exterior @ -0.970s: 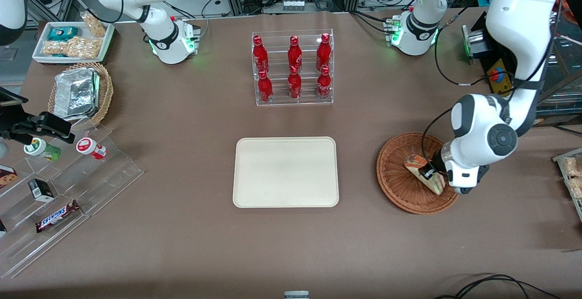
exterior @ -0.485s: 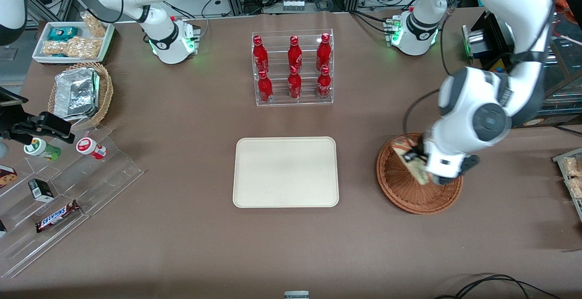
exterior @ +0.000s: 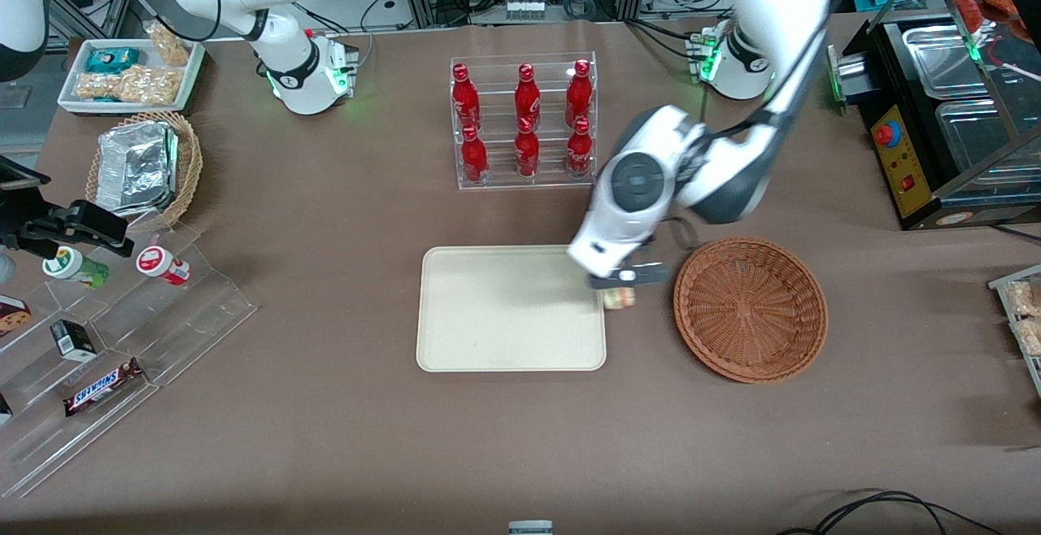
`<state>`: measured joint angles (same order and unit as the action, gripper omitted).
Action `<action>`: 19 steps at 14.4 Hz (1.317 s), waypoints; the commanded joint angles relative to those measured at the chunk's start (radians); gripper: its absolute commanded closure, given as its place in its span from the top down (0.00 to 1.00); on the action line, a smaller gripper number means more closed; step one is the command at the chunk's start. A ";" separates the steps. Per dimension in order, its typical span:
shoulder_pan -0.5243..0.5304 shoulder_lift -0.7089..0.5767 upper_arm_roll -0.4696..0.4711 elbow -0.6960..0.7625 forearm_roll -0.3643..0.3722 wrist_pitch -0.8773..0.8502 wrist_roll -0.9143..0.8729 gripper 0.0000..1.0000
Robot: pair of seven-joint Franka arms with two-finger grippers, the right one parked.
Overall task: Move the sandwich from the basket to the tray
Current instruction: 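Carry the sandwich to the cream tray and release it there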
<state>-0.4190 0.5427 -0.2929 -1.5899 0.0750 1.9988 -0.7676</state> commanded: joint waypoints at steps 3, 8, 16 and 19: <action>-0.125 0.290 0.017 0.338 0.022 0.029 0.010 0.22; -0.150 0.401 0.015 0.467 0.022 0.060 0.014 0.25; -0.256 0.337 0.144 0.479 0.104 -0.030 -0.127 1.00; -0.202 0.228 0.140 0.479 0.017 -0.124 -0.113 1.00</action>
<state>-0.6518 0.8686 -0.1615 -1.0890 0.1424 1.9451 -0.8778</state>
